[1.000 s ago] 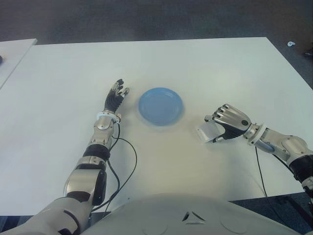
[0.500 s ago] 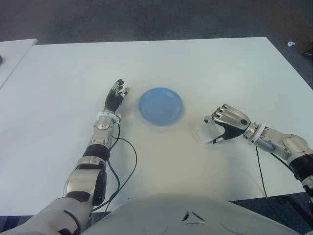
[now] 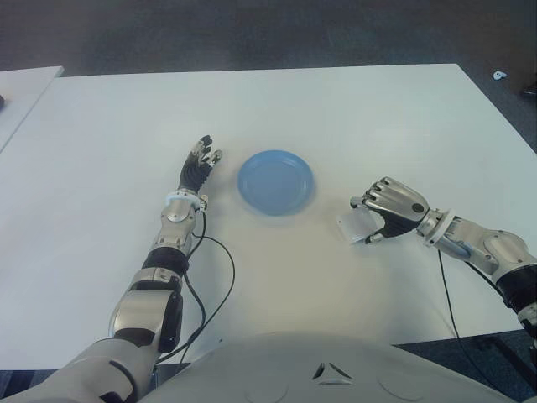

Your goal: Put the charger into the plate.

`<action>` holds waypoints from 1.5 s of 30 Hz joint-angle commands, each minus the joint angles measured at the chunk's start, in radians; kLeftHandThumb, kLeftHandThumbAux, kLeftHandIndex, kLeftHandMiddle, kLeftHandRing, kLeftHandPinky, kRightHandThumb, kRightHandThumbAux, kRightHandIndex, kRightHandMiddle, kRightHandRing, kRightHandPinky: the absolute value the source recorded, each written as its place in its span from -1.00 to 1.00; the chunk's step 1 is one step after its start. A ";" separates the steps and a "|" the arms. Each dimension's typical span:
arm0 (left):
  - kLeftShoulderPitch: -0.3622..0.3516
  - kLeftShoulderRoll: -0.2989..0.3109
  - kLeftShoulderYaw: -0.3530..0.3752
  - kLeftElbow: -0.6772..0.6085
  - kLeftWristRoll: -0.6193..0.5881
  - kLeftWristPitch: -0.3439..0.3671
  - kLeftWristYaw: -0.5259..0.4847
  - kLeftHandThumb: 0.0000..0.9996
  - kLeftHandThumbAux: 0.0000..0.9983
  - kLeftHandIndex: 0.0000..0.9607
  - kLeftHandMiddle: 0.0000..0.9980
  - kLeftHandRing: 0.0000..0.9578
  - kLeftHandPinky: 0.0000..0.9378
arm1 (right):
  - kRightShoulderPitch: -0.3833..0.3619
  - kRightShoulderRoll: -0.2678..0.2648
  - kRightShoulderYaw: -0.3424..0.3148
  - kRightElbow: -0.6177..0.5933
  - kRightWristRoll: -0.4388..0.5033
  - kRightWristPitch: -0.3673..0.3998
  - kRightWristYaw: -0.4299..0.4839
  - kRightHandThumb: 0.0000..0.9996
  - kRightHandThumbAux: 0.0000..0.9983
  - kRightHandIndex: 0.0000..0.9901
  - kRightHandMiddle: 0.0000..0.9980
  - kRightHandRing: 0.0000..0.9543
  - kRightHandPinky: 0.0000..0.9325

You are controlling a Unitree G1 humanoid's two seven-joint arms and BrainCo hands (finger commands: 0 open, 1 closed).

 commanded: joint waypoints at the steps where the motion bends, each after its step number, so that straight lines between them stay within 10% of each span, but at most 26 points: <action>1: 0.023 -0.012 -0.010 0.031 0.005 0.030 -0.029 -1.00 0.02 -0.91 -0.82 -0.88 -0.92 | 0.000 -0.002 -0.024 -0.040 0.001 0.019 0.019 0.45 0.42 -0.11 0.78 0.86 0.90; 31: 0.004 -0.026 -0.015 0.070 0.010 0.016 -0.021 -1.00 0.01 -0.92 -0.81 -0.87 -0.91 | -0.070 0.043 -0.160 -0.159 0.140 0.055 0.266 0.48 0.42 -0.11 0.76 0.86 0.85; 45: 0.003 -0.040 -0.021 0.073 0.018 0.014 -0.011 -1.00 0.01 -0.95 -0.84 -0.89 -0.96 | -0.267 0.164 -0.129 -0.070 0.190 0.080 0.414 0.47 0.42 -0.11 0.74 0.82 0.84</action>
